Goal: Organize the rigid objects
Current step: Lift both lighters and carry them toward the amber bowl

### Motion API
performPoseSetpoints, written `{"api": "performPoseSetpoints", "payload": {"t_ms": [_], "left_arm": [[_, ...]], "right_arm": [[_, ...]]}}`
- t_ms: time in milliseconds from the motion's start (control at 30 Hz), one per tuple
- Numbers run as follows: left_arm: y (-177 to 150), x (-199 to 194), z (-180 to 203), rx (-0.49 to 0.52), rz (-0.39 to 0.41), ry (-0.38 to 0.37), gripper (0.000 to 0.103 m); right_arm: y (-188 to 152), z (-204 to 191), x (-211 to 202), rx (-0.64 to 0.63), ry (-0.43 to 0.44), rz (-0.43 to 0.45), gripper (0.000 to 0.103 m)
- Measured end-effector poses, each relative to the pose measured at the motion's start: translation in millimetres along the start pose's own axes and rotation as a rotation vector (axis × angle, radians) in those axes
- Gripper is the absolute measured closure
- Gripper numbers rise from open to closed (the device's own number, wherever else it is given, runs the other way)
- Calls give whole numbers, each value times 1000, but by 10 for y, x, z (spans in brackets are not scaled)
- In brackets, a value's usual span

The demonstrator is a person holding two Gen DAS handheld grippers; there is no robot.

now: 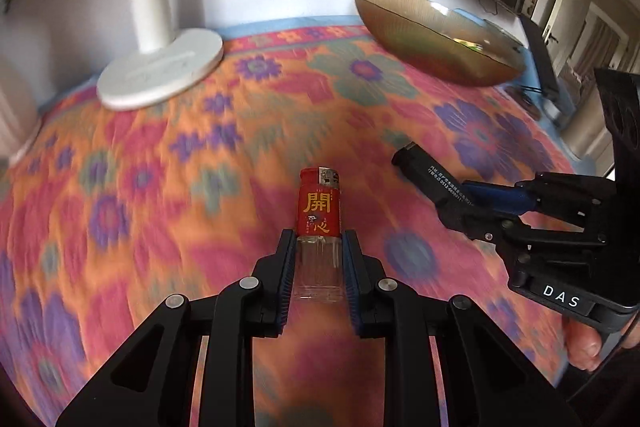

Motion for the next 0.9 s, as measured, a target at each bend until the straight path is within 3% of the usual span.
{"api": "performPoseSetpoints", "payload": {"t_ms": [100, 267, 367, 467, 533, 667, 733, 900], "left_arm": [[-187, -104, 142, 9, 15, 41, 83], [-176, -114, 137, -19, 24, 67, 80], [-107, -80, 49, -90, 36, 33, 78], [-92, -24, 82, -75, 22, 48, 72], [-88, 10, 143, -39, 11, 77, 70], [-92, 29, 191, -17, 15, 120, 72], [-103, 10, 217, -1, 24, 128, 83], [-75, -32, 329, 40, 42, 131, 83]], "right_arm": [[-145, -20, -97, -6, 23, 1, 78], [-114, 3, -123, 36, 98, -33, 58], [-85, -82, -93, -7, 47, -17, 56], [-89, -175, -76, -55, -24, 14, 56], [-106, -213, -94, -80, -53, 25, 56], [-112, -181, -120, -64, -37, 36, 70], [-116, -149, -133, -48, -15, 36, 79], [-118, -18, -174, 37, 76, 14, 79]]}}
Point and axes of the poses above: each gripper's, at about its wrist camera, not at the fingertips, and x roughly the way its jaws point, z to its right, y to its top, the point moved 3 cm from there along x, roughly the way its jaws point, and after that the axes turned 12 degrees about -y, right-handed, at the moved point
